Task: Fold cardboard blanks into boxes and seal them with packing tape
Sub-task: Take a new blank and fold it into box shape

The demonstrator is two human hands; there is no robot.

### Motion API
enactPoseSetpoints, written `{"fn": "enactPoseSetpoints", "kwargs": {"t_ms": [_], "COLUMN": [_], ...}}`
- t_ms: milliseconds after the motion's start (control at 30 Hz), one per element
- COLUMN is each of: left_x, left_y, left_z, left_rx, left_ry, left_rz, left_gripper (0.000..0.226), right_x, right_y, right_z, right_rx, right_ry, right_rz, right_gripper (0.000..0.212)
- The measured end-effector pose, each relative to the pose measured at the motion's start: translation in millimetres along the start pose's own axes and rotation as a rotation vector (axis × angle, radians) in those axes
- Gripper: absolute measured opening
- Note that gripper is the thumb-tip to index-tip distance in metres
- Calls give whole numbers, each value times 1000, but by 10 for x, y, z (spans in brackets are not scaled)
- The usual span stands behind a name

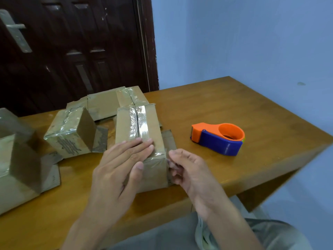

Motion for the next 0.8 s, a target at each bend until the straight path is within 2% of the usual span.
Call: {"fn": "enactPoseSetpoints", "kwargs": {"t_ms": [200,333,500,533,633,700,767,800], "left_x": [23,26,66,68,65,71,76,76], "left_y": [-12,3,-10,-11,-10,-10,-2,3], "left_z": [-4,6,-19,-23,-26,-19,-10,-8], "left_rx": [7,9,-3,-3,1,0,-6,-5], "left_ry": [2,-3,-33,-33,-39,-44,-42,-38], "left_rz": [-10,-12,-51,-58,-65,-57,-55,-59], "left_gripper": [36,35,35,35,35,35,35,35], "right_x": [-15,91,173,171,214,302,373,387], "right_y": [58,21,-72,-63,84,128,73,38], "right_z": [-18,-64,-260,-307,-365,-382,-401,-424], "right_rx": [-118,-143,-58,-101,-425,-521,-482,-457], "right_ry": [13,57,-2,62,356,484,462,431], "right_rz": [-92,-114,-206,-263,-466,-465,-419,-420], "right_gripper": [21,28,35,34,35,52,71,73]}}
Point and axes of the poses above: each hand's wrist, its own y-axis away from the middle knuckle, its own x-axis out of the palm, z = x × y, the point moved 1 cm from there along -y, towards the middle knuckle, and after that the axes turned 15 degrees about x, right-handed, at the moved point
